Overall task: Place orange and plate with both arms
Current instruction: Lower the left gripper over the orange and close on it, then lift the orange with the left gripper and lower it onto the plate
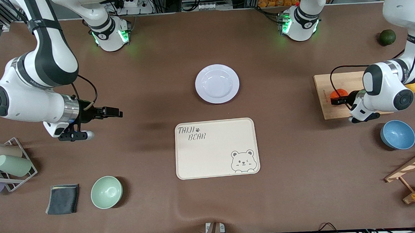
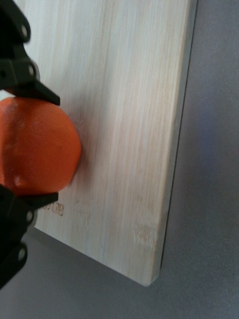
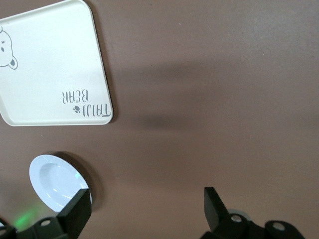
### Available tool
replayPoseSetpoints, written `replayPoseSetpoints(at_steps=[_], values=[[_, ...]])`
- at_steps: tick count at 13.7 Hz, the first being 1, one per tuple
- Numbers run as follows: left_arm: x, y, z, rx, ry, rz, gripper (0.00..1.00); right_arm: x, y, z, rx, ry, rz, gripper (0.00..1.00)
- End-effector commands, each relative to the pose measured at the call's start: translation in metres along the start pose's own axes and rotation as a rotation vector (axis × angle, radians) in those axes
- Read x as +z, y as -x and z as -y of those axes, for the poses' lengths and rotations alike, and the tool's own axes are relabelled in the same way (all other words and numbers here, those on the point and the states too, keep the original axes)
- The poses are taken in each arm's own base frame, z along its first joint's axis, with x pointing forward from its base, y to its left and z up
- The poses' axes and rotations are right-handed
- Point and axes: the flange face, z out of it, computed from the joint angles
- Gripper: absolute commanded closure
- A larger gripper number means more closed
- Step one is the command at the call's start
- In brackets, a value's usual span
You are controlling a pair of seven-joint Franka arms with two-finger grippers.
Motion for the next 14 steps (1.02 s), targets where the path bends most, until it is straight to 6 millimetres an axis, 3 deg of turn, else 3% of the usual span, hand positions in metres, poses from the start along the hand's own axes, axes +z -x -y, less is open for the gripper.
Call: replayPoseSetpoints(at_steps=[1, 3, 6, 11, 14], values=[[-0.006, -0.002, -0.001, -0.015, 0.017, -0.015, 0.88, -0.001, 0.002, 0.001, 0.02, -0.018, -0.007, 0.0], [-0.022, -0.005, -0.005, -0.003, 0.013, -0.035, 0.89, -0.001, 0.001, 0.001, 0.019, -0.018, -0.011, 0.0], [-0.063, -0.003, -0.025, 0.031, 0.045, -0.06, 0.85, 0.002, -0.001, 0.0, 0.021, -0.018, -0.01, 0.0], [-0.127, 0.016, -0.144, 0.022, 0.074, -0.022, 0.86, 0.002, -0.001, 0.0, 0.022, -0.019, -0.013, 0.0], [-0.142, 0.04, -0.216, -0.124, 0.094, 0.008, 0.86, 0.002, -0.001, 0.0, 0.021, -0.018, -0.013, 0.0]])
